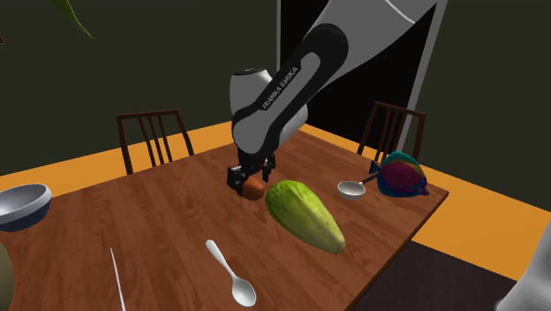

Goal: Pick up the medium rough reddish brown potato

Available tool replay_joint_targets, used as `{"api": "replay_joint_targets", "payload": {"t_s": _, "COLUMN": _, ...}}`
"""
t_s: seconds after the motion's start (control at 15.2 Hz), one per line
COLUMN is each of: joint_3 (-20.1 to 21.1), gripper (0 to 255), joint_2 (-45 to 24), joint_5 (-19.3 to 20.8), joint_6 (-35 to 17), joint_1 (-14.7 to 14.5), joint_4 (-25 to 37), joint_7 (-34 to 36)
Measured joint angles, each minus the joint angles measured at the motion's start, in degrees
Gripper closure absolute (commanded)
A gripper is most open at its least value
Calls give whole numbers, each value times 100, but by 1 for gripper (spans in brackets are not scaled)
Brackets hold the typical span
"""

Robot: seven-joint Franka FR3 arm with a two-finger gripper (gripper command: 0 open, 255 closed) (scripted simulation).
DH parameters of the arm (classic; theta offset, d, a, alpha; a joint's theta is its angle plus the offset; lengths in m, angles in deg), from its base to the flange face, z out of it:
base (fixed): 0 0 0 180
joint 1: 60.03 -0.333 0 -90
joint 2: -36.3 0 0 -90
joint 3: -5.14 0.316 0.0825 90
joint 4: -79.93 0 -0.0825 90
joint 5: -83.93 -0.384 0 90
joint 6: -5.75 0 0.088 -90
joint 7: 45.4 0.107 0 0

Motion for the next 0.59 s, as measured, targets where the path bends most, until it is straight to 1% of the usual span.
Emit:
{"api": "replay_joint_targets", "payload": {"t_s": 0.07, "joint_3": -3, "gripper": 255, "joint_2": -28, "joint_5": 5, "joint_6": -29, "joint_1": -1, "joint_4": -2, "joint_7": 6}}
{"api": "replay_joint_targets", "payload": {"t_s": 0.59, "joint_3": -4, "gripper": 255, "joint_2": -32, "joint_5": 11, "joint_6": -61, "joint_1": -3, "joint_4": -14, "joint_7": 12}}
